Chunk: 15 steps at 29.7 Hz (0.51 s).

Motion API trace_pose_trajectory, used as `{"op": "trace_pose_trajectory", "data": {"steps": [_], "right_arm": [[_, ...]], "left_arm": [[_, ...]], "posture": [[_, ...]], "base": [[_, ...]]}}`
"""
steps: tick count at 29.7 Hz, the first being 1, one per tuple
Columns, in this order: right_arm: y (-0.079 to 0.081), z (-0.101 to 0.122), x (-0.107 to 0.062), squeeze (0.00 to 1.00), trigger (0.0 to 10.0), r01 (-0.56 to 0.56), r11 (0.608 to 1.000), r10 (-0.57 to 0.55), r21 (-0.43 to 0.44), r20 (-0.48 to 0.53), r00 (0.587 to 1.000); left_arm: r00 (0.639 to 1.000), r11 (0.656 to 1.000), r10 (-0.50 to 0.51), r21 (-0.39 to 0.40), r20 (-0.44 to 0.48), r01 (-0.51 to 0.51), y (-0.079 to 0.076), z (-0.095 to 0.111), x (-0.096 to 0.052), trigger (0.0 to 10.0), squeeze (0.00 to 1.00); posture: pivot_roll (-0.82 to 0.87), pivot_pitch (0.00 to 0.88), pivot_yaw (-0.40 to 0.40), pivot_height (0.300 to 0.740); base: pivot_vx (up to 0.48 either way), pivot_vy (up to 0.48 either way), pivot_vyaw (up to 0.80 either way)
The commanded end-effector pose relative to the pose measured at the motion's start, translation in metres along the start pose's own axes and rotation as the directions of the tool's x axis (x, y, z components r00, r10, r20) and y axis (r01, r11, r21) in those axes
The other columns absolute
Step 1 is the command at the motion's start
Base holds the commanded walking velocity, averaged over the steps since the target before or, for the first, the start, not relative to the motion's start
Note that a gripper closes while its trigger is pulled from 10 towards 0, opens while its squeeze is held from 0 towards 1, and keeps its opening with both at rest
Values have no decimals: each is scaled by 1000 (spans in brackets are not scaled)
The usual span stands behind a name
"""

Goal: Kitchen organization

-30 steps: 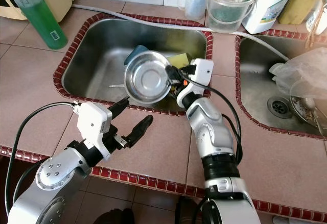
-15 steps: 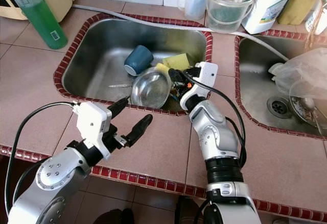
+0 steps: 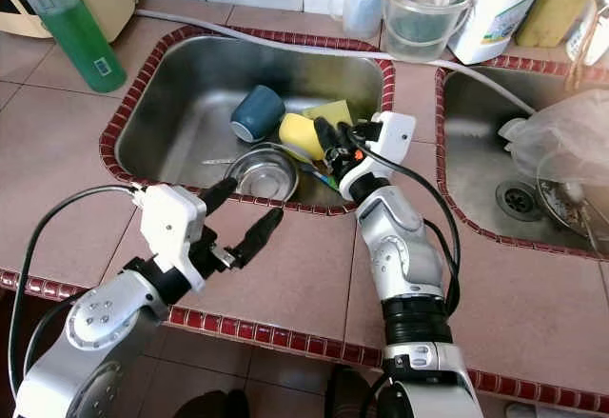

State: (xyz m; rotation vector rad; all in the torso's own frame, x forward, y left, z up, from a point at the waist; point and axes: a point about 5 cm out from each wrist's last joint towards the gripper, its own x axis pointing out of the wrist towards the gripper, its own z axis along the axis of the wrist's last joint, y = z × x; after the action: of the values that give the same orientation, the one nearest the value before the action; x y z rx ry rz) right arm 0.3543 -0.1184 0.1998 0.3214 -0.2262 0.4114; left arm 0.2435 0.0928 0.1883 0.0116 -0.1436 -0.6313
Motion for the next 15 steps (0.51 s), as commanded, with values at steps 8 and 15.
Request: {"op": "trace_pose_trajectory", "data": {"steps": [8, 15], "right_arm": [[19, -2, -16, 1000, 10000, -3, 974, 32, -228, 125, 992], [14, -9, -36, 1000, 10000, 62, 962, -17, -266, 166, 986]], "left_arm": [[974, 973, 226, -50, -8, -226, 34, -15, 4, 10000, 0], [946, 942, 323, -93, -12, -323, 47, -29, 5, 10000, 0]], "posture": [[-28, 142, 14, 740], [-42, 85, 14, 740]], "base": [[0, 0, 0], [0, 0, 0]]}}
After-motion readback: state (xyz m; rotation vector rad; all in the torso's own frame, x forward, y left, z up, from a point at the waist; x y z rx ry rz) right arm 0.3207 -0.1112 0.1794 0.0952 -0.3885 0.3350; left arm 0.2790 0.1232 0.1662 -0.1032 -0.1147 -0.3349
